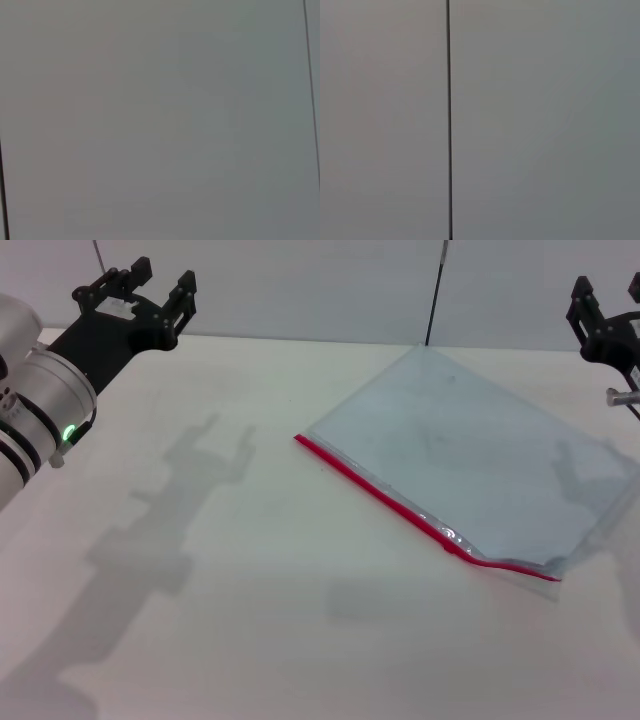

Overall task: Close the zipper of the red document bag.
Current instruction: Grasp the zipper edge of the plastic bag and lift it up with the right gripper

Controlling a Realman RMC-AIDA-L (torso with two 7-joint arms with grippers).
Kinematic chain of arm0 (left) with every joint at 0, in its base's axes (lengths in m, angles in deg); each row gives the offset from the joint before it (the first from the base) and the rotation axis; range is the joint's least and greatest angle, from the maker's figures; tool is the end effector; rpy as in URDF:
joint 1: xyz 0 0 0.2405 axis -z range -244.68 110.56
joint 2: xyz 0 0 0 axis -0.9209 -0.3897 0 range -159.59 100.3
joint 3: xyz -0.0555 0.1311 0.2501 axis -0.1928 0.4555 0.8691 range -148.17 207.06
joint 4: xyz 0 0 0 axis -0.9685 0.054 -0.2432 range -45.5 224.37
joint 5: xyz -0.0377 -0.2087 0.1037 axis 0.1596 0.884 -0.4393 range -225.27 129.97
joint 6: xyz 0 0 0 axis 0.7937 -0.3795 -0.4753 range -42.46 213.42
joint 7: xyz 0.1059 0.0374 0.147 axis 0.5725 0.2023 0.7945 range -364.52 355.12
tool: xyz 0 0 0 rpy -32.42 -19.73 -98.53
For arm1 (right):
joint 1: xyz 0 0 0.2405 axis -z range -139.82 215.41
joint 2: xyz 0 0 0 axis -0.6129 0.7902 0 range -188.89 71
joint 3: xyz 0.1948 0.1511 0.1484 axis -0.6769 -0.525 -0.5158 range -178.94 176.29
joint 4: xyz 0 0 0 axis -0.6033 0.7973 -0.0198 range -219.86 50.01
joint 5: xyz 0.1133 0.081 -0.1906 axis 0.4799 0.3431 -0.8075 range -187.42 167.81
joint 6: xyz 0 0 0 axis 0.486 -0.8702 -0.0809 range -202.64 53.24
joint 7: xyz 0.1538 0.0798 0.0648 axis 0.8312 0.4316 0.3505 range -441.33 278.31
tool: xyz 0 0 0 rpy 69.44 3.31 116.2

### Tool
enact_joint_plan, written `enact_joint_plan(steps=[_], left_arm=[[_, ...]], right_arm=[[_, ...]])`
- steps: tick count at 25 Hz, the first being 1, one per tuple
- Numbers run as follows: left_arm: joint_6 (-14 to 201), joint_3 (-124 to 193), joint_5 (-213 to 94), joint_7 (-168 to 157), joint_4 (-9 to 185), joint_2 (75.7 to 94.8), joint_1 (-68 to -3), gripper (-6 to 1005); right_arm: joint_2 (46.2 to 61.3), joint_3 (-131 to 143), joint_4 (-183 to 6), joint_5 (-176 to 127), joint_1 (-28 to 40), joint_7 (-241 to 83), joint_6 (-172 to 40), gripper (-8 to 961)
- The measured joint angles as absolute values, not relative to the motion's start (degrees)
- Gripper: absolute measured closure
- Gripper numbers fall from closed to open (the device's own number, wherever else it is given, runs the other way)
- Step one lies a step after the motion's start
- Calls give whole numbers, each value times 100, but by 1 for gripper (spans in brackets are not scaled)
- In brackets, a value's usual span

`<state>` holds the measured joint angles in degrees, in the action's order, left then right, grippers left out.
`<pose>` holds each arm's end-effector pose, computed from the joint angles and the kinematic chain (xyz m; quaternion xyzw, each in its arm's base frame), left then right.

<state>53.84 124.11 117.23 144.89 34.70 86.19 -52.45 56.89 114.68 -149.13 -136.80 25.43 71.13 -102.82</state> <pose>-0.2646 0.4535 -0.0008 -0.7614 -0.1866 -0.3086 0.5387 0.2392 0.4355 -0.0346 -0.7074 0.2375 0.2905 0.5990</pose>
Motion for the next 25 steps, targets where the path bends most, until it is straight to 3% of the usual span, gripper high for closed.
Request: enact_joint_plan(steps=[19,21,25], left_arm=[[5399,12409,11723,14458,3416,8603,-5261,452],[5484,12410,11712,14359,3406,8565,-5259,452],[5674,12398,11448,14004,3389,8514,-5209,452]], right_arm=[[5667,11488,-14994,-13681,2563,7279,-10186,337],[5605,11473,-15195,-13692,2622,7419,-9898,337],[5253,11462,-15819,-13691,2727,7515,-8947,337]])
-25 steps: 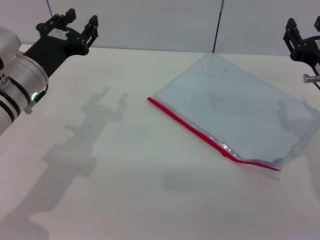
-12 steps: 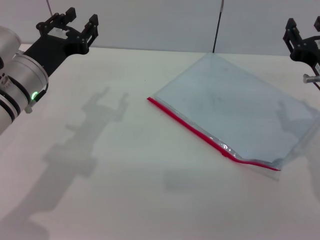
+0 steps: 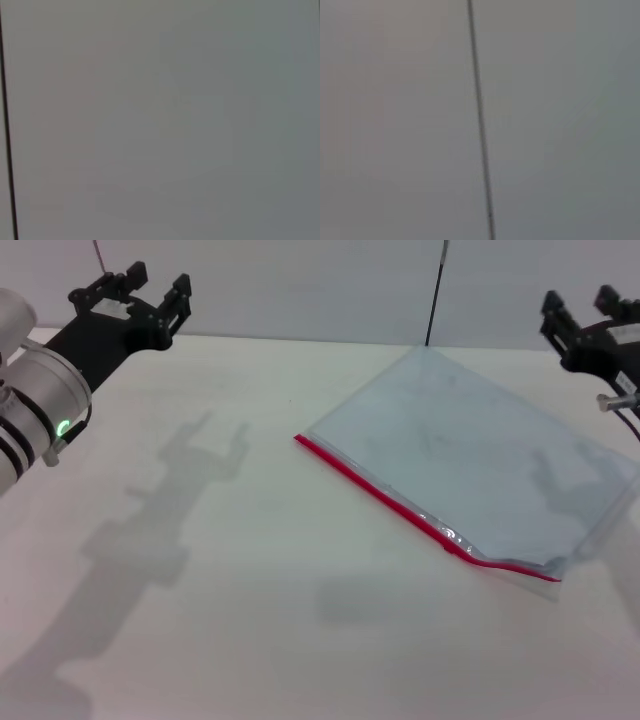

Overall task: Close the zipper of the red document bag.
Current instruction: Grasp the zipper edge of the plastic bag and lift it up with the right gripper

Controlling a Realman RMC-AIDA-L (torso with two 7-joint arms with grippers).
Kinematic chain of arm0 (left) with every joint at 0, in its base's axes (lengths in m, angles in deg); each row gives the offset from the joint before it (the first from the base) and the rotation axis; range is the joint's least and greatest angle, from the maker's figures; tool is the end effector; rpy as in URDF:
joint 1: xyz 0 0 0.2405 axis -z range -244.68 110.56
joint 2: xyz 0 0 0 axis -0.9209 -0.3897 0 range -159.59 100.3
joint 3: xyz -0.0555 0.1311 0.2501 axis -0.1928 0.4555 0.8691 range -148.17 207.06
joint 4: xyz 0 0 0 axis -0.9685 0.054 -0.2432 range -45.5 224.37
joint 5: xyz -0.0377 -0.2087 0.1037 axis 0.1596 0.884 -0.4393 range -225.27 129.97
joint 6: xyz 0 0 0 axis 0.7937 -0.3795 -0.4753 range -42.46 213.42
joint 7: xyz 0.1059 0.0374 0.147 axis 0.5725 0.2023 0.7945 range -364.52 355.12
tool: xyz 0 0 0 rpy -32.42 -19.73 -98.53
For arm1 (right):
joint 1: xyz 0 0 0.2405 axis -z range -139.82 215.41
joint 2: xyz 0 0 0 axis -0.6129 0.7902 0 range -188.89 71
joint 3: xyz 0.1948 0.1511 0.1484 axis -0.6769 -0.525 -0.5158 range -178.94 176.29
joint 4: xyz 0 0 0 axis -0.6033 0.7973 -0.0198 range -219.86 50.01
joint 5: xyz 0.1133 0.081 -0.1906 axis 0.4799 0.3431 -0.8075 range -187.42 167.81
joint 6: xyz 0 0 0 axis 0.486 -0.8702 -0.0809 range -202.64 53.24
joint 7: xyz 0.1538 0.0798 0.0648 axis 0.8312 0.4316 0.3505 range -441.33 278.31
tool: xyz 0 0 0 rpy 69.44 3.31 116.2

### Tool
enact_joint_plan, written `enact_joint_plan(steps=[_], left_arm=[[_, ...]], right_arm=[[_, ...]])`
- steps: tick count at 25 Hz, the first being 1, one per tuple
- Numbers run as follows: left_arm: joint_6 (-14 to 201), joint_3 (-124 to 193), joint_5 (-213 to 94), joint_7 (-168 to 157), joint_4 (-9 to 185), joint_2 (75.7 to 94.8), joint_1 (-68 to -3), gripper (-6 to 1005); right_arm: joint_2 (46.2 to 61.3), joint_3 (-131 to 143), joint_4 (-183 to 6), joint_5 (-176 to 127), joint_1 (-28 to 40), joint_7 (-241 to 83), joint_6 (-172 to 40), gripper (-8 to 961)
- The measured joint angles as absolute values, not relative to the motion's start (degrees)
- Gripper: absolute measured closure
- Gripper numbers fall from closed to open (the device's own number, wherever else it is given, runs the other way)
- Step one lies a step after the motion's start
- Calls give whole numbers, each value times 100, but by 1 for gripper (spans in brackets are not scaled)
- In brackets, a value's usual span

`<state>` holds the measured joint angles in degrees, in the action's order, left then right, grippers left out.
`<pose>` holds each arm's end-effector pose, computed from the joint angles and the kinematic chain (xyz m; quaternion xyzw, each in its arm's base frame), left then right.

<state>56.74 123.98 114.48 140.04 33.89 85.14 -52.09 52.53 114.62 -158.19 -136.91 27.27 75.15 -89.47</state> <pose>-0.2694 0.4581 0.0029 -0.7644 -0.2064 -0.2987 0.5328 0.2262 0.4297 -0.0323 -0.7525 0.2649 0.2824 0.5327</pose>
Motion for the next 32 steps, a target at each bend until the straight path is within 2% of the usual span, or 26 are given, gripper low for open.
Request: enact_joint_plan(steps=[2,7,10,14,17,19,25,26,32], left_arm=[[5681,12371,11323,13914,3383,8510,-5206,452],[5683,12345,11264,13882,3379,8498,-5204,449],[5683,12340,11262,13882,3388,8492,-5197,448],[5683,12339,11259,13882,3404,8491,-5159,449],[5682,12339,11257,13882,3423,8505,-5127,450],[5681,12339,11257,13882,3433,8519,-5092,450],[5623,12270,11258,13882,3441,8535,-5080,451],[5621,12261,11261,13882,3442,8536,-5084,451],[5620,12258,11263,13882,3442,8540,-5079,452]], right_arm=[[5071,11478,-16112,-13691,2767,7554,-8480,337],[4848,11513,-16597,-13736,2908,7507,-7708,337],[4795,11429,-16719,-13704,2897,7515,-7313,337],[4810,11310,-16768,-13681,2800,7537,-7057,338],[4897,11223,-16747,-13626,2688,7537,-7107,338],[5027,11095,-16670,-13613,2651,7538,-7245,338],[5594,10960,-15938,-13895,2636,7500,-8742,338],[5644,10953,-15861,-13944,2634,7513,-8930,338],[5606,10943,-15782,-13937,2542,7923,-9249,338]])
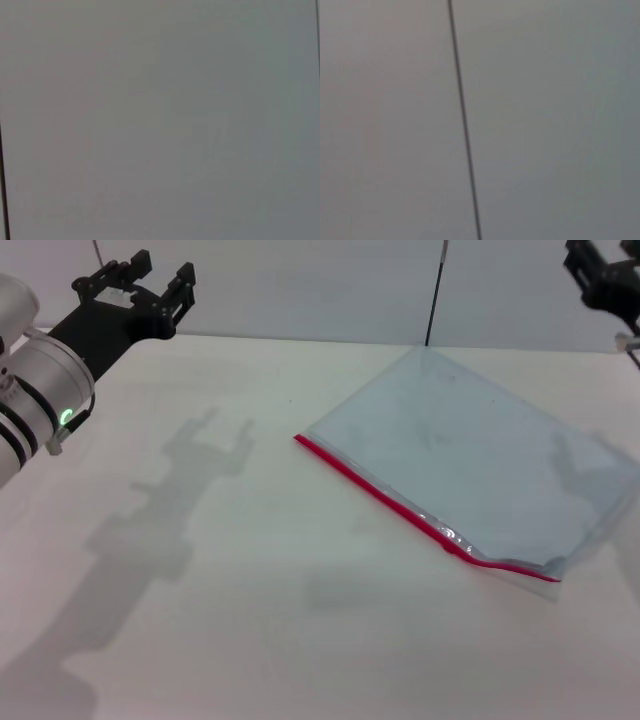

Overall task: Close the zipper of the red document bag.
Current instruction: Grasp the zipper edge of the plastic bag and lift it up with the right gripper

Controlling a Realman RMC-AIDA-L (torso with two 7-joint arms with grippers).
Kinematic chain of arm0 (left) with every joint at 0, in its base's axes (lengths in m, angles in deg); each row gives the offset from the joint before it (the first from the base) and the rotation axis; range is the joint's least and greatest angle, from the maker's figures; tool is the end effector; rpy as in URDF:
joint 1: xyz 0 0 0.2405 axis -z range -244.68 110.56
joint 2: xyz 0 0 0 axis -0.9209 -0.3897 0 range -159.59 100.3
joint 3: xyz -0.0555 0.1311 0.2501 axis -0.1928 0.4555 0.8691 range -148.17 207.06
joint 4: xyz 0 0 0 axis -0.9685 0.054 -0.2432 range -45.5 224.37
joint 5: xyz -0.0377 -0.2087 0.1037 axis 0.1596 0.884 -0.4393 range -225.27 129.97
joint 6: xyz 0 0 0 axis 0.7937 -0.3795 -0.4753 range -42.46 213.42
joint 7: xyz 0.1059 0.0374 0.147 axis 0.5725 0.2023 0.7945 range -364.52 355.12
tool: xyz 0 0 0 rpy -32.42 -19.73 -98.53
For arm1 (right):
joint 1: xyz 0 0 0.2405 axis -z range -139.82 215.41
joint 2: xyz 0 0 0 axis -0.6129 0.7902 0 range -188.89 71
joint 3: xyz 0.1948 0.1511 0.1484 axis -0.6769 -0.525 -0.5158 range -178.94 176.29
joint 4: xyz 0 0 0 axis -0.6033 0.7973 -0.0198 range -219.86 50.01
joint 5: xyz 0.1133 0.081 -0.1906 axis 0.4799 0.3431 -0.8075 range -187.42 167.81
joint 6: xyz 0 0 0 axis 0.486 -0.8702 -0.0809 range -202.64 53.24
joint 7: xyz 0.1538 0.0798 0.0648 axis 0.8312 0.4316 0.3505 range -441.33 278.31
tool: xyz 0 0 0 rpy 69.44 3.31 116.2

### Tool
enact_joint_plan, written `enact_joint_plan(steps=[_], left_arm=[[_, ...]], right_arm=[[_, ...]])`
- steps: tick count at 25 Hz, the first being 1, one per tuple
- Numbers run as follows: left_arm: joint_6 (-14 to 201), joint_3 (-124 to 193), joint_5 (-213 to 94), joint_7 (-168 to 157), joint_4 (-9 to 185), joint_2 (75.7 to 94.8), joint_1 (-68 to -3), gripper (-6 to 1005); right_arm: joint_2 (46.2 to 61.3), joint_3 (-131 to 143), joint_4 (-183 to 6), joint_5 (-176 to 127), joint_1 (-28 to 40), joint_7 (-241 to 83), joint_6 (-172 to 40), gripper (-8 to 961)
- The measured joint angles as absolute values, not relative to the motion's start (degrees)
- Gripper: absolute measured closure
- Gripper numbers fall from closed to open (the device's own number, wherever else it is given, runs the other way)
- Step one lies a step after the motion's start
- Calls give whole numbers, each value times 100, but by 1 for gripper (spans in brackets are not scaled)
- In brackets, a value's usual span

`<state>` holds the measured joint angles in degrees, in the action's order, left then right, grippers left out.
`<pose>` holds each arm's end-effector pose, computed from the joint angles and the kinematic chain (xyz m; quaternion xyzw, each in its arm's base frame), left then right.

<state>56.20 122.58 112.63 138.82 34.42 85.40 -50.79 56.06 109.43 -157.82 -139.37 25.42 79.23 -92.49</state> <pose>-0.2628 0.4644 0.0055 -0.7649 -0.1997 -0.3042 0.5316 0.2047 0.4481 -0.0109 -0.7068 0.2753 0.3427 0.5542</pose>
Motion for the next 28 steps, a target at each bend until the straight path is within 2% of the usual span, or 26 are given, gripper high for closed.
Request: enact_joint_plan(steps=[4,9,19,28], left_arm=[[5611,12260,11293,13882,3447,8542,-5067,453],[5480,12181,11321,13882,3455,8570,-5081,452],[5309,12117,11287,13748,3588,8590,-5040,450],[5371,12133,11275,13653,3599,8552,-5036,448]], right_arm=[[5666,10983,-15498,-13825,2491,7971,-9859,338],[5623,10984,-15172,-13310,2158,7976,-9882,338],[5648,10937,-14670,-13303,1793,7958,-9938,337],[5598,10643,-14744,-13531,1595,7901,-8669,326]])
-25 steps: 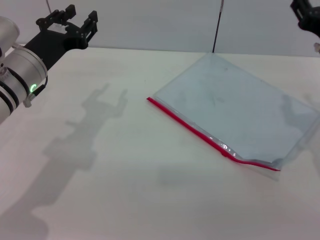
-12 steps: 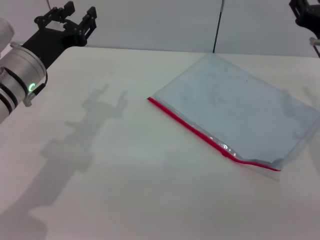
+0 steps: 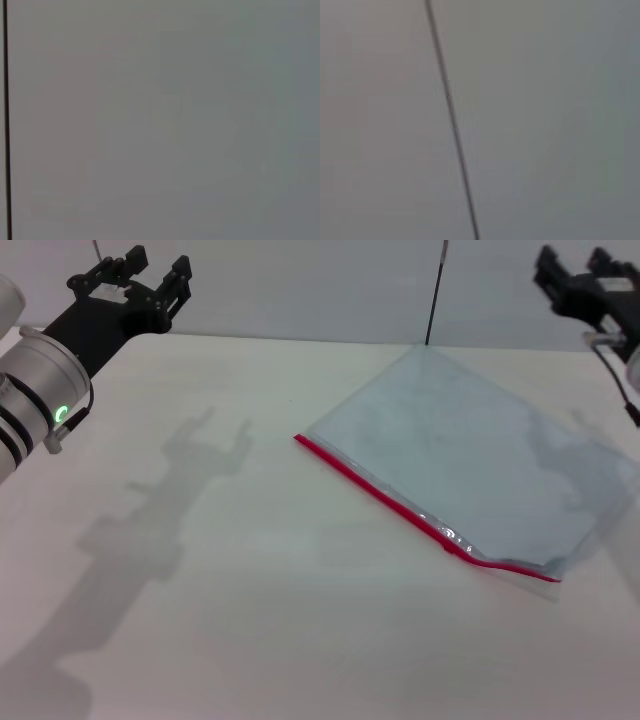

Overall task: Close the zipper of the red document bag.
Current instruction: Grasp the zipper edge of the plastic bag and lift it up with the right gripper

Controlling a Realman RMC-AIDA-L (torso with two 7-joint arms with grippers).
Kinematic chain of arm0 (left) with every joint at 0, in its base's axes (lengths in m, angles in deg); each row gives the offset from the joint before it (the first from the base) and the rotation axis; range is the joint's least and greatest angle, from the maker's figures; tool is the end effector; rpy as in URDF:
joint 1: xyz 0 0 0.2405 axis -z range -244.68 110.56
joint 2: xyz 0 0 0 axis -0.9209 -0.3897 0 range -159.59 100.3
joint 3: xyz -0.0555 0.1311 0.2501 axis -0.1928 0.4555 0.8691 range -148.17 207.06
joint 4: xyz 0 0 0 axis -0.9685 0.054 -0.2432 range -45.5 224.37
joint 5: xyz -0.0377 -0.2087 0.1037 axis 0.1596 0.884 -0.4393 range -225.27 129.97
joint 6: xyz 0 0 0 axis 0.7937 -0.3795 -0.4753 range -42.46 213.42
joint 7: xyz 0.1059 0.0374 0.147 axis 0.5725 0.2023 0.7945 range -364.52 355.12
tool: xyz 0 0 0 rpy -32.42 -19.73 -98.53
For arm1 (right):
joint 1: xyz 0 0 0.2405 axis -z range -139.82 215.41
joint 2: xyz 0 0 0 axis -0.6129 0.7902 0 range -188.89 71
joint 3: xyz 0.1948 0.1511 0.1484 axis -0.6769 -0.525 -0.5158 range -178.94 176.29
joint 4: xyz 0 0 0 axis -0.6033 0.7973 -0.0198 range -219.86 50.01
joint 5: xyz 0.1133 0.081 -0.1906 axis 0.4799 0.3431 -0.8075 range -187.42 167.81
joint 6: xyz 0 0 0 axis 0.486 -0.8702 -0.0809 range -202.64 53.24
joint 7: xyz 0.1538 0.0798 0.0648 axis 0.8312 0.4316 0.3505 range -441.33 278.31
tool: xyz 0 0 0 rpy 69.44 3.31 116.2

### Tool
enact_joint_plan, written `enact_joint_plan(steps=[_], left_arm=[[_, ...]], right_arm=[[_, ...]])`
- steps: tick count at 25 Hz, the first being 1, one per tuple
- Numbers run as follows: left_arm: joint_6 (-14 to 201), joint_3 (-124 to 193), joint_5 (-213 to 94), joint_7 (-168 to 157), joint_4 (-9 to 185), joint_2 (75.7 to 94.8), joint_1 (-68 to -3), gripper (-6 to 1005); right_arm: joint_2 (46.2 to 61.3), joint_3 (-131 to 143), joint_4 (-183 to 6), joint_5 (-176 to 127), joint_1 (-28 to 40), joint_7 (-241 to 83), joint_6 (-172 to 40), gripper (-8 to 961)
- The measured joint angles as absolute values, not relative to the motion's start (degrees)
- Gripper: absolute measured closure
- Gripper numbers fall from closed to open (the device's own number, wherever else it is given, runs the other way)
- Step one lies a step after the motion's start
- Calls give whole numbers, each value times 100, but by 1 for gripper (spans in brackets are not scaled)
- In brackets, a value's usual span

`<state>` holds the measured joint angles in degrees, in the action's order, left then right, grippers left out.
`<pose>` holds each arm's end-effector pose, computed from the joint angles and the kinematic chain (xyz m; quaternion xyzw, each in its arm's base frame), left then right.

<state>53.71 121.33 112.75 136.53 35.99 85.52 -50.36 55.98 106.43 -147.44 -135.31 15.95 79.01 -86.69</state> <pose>-0.2643 0.4649 0.0092 -0.7566 -0.2121 -0.3262 0.5256 0.2154 0.4868 -0.0317 -0.7285 0.3108 0.2985 0.5326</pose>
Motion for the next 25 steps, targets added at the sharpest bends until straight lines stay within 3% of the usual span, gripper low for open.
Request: enact_joint_plan(steps=[8,25], left_arm=[[5375,12122,11266,13629,3600,8535,-5039,445],[5375,12119,11266,13535,3706,8531,-4944,445]], right_arm=[[5454,9980,-15348,-13978,1646,7738,-6867,304],[5490,8493,-15017,-13020,972,6177,-4240,309]])
